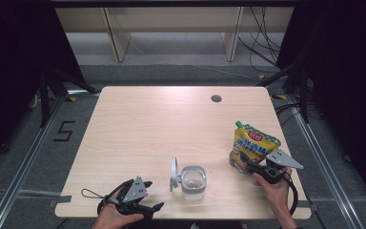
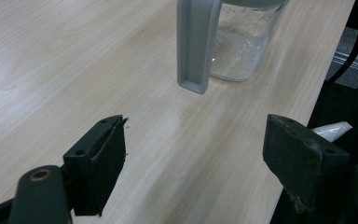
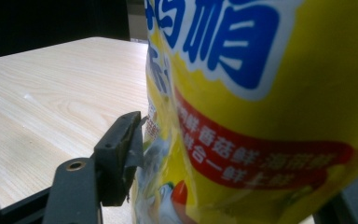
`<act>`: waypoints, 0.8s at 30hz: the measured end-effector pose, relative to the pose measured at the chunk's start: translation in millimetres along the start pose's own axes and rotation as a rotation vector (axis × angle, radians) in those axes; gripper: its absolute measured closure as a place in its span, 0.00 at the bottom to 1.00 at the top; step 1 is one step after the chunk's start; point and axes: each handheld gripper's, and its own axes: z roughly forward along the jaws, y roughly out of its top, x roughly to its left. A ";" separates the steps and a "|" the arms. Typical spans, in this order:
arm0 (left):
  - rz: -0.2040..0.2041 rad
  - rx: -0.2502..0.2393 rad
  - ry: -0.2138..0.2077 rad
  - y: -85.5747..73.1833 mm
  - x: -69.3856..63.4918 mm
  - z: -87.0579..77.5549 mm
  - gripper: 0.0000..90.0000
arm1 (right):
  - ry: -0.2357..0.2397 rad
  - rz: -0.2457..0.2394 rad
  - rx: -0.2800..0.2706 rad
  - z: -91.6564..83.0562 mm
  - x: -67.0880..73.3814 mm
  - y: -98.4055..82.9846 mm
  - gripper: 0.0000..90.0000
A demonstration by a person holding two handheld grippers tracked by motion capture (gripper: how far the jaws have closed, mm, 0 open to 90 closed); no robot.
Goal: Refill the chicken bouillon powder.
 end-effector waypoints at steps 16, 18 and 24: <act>0.008 0.012 0.007 0.1 0.2 -0.6 0.23 | 0.039 -0.007 0.012 -1.8 -4.8 -2.7 0.40; 0.012 0.014 0.014 -0.1 0.7 -0.3 0.23 | 0.042 0.026 0.001 -0.6 -4.6 -5.0 0.39; 0.007 0.009 0.007 -0.1 0.0 -0.2 0.23 | 0.071 0.061 -0.015 0.5 -9.3 -8.2 0.37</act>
